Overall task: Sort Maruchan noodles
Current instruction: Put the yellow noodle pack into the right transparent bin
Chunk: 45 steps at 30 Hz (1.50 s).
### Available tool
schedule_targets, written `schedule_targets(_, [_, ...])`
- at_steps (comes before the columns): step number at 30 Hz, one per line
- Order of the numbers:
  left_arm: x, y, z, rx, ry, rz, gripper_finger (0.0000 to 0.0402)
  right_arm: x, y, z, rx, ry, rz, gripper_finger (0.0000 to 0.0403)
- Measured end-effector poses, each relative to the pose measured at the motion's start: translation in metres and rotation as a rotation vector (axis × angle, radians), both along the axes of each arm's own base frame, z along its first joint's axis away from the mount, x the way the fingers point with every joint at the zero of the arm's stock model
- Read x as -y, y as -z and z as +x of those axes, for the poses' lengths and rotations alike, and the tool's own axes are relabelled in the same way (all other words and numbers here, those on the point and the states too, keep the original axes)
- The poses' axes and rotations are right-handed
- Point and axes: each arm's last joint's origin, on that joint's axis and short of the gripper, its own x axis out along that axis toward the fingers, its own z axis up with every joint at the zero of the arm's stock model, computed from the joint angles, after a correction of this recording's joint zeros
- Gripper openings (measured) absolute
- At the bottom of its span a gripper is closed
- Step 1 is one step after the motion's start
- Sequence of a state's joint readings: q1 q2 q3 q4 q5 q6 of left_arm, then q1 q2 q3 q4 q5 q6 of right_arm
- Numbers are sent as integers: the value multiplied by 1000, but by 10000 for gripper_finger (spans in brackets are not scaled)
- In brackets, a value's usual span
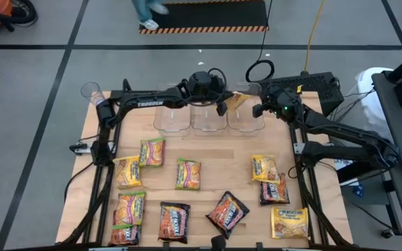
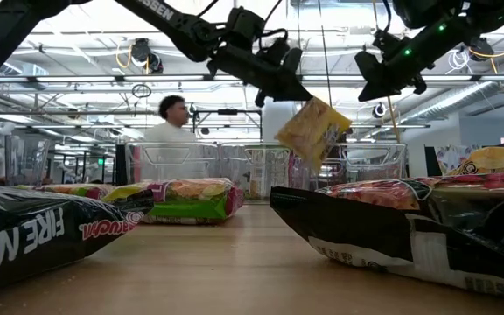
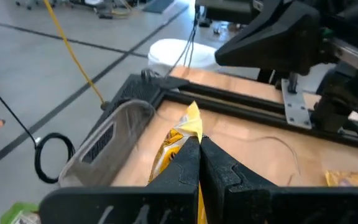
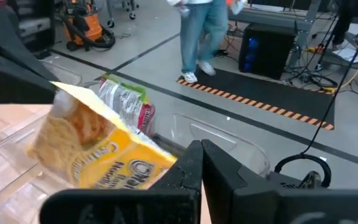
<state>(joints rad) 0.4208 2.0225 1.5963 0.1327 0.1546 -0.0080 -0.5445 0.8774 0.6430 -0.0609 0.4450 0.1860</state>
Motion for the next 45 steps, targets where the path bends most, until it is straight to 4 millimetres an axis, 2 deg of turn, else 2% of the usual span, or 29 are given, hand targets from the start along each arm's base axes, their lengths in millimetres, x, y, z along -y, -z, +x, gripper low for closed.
schedule_targets(8, [-9,25,9,10,8,-69,0,-3,-7,-6,23,-2,-34,0])
schedule_targets(16, [-18,31,8,38,21,-107,0,-8,-16,-14,68,-1,-66,0])
schedule_targets(22, [-21,23,9,65,31,-103,0,-10,-20,-17,85,-1,-78,0])
schedule_targets(28, [-25,-3,13,87,70,-31,0,-10,-20,-17,84,-5,-78,0])
schedule_targets(35, [-42,-33,12,109,81,7,0,-10,-20,-17,86,-5,-77,0])
schedule_targets(41, [-57,-30,30,73,128,-17,0,-12,-21,-18,100,-38,-77,0])
schedule_targets(45, [-61,-20,44,51,193,-37,0,-17,-26,-22,116,-56,-103,0])
